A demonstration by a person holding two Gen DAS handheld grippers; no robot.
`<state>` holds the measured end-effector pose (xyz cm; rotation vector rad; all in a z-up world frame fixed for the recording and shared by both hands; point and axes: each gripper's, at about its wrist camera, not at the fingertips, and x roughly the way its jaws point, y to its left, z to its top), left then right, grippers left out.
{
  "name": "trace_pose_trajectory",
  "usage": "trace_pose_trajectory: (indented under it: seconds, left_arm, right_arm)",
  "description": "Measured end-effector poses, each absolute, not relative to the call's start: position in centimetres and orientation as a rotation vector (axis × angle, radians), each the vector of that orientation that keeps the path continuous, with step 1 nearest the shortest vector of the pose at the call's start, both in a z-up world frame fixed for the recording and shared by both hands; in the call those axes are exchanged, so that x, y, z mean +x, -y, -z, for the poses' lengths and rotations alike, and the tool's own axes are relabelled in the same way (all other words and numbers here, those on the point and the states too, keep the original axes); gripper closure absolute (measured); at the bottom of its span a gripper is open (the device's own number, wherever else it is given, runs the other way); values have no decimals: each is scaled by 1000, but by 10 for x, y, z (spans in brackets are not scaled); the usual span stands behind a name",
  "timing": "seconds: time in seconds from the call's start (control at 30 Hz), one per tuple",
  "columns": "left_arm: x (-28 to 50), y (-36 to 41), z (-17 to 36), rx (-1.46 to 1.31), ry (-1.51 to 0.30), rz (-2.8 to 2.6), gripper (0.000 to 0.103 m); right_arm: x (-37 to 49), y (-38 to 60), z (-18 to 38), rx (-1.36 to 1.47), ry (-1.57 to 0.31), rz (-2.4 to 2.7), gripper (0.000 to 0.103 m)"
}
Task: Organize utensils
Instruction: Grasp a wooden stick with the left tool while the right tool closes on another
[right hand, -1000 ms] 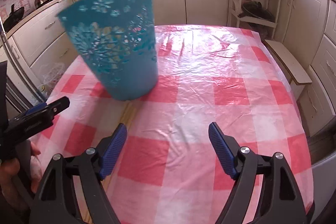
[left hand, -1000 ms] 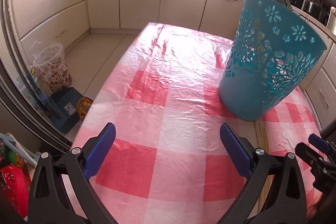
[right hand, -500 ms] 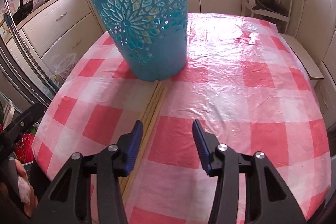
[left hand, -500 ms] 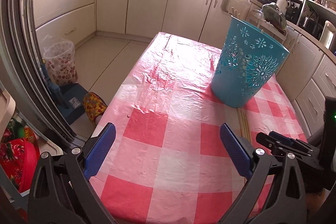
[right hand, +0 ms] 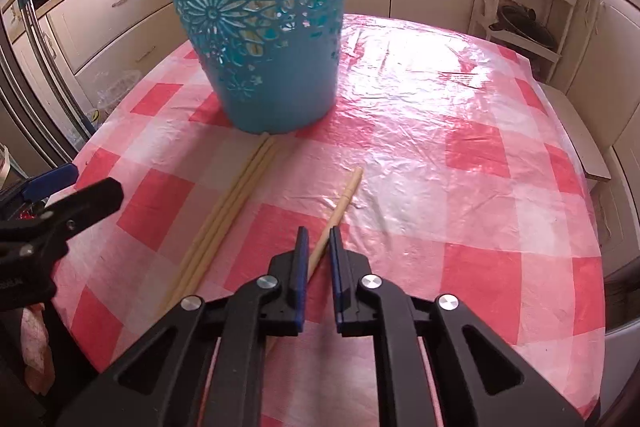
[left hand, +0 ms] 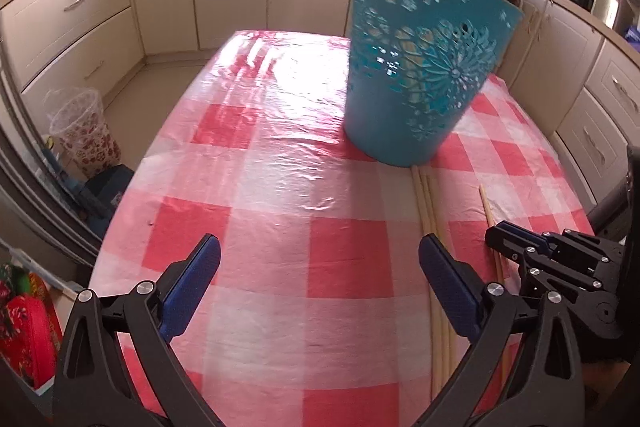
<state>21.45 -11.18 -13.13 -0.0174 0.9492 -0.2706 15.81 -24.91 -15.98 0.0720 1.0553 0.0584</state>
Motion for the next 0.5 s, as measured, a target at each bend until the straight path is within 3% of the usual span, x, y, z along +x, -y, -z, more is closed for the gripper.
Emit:
trace_pose_trajectory:
  seconds: [0.5]
  left_arm:
    - [233, 159, 155, 106, -1026, 264, 8]
  right_arm:
    - [147, 283, 162, 245, -1008, -106, 95]
